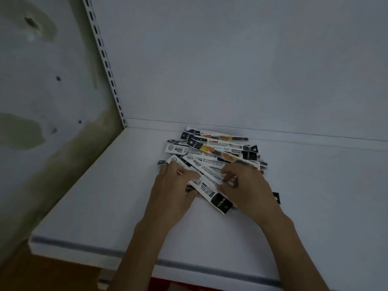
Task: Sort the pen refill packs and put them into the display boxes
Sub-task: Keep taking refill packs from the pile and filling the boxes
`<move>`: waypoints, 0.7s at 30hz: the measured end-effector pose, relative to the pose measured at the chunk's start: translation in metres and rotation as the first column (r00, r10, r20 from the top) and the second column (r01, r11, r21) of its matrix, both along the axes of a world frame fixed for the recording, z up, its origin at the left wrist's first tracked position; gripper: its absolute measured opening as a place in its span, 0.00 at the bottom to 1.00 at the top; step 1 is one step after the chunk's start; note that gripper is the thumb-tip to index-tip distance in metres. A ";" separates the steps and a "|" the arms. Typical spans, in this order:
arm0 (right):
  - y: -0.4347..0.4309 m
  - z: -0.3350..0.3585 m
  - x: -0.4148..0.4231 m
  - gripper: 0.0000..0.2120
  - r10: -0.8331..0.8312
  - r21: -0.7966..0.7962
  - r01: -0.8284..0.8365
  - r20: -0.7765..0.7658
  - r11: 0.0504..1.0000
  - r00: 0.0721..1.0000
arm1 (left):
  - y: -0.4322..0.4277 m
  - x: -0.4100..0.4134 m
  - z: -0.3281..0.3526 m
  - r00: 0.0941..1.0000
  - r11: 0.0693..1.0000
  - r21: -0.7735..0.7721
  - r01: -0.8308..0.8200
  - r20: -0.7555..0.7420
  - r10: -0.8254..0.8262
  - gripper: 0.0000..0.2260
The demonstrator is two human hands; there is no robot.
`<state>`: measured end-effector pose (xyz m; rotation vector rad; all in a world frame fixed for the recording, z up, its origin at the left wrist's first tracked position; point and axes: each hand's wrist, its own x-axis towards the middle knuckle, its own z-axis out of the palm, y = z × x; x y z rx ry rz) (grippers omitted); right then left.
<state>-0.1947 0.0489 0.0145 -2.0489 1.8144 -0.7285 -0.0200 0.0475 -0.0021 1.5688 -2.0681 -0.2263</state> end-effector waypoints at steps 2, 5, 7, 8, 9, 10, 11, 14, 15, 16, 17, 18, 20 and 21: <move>0.001 0.002 0.003 0.12 -0.013 0.004 0.013 -0.026 1.000 1.000 | -0.004 0.003 -0.004 0.999 0.998 -0.050 0.048 -0.001 -0.048 0.14; 0.006 0.010 0.002 0.16 0.002 -0.031 -0.002 0.004 1.000 1.000 | -0.014 0.007 -0.001 0.997 0.983 -0.165 0.076 0.030 -0.073 0.08; 0.012 0.017 0.000 0.21 0.023 -0.062 -0.018 0.077 0.998 0.997 | -0.020 0.008 0.006 0.995 0.962 -0.258 0.095 0.032 -0.090 0.03; 0.014 0.020 -0.002 0.23 0.030 -0.100 -0.020 0.100 0.995 0.995 | -0.021 0.006 0.011 0.995 0.953 -0.288 0.095 0.027 -0.091 0.04; 0.017 0.022 -0.004 0.24 0.029 -0.147 -0.011 0.122 0.989 0.992 | -0.020 0.005 0.016 0.995 0.952 -0.291 0.098 0.018 -0.097 0.06; 0.020 0.022 -0.007 0.25 0.016 -0.208 0.014 0.144 0.978 0.989 | -0.017 0.002 0.023 0.995 0.961 -0.258 0.098 0.003 -0.100 0.07; 0.023 0.021 -0.009 0.24 -0.012 -0.274 0.056 0.159 0.960 0.987 | -0.014 0.000 0.028 0.995 0.977 -0.188 0.098 -0.011 -0.101 0.06; 0.029 0.016 -0.011 0.19 -0.140 -0.346 0.227 0.259 0.910 0.956 | -0.012 -0.006 0.031 0.996 1.000 -0.011 0.021 -0.084 -0.022 0.04; 0.030 0.015 -0.011 0.17 -0.173 -0.311 0.273 0.314 0.910 0.934 | -0.012 -0.008 0.031 0.995 0.998 0.063 -0.010 -0.097 0.016 0.08; 0.031 0.013 -0.011 0.16 -0.198 -0.280 0.305 0.352 0.910 0.915 | -0.012 -0.010 0.029 0.994 0.987 0.155 -0.036 -0.092 0.051 0.13; 0.032 0.011 -0.011 0.16 -0.213 -0.278 0.327 0.368 0.903 0.905 | -0.011 -0.012 0.028 0.996 0.968 0.245 -0.049 -0.065 0.066 0.18; 0.033 0.009 -0.012 0.14 -0.229 -0.304 0.346 0.360 0.888 0.904 | -0.009 -0.013 0.025 0.998 0.948 0.314 -0.045 -0.029 0.057 0.20; 0.036 0.007 -0.011 0.12 -0.264 -0.372 0.373 0.312 0.850 0.913 | -0.006 -0.013 0.020 1.000 0.926 0.377 -0.015 -0.020 0.024 0.21; 0.038 0.005 -0.011 0.10 -0.282 -0.407 0.380 0.281 0.831 0.917 | -0.006 -0.012 0.020 0.999 0.926 0.377 -0.003 -0.045 0.022 0.20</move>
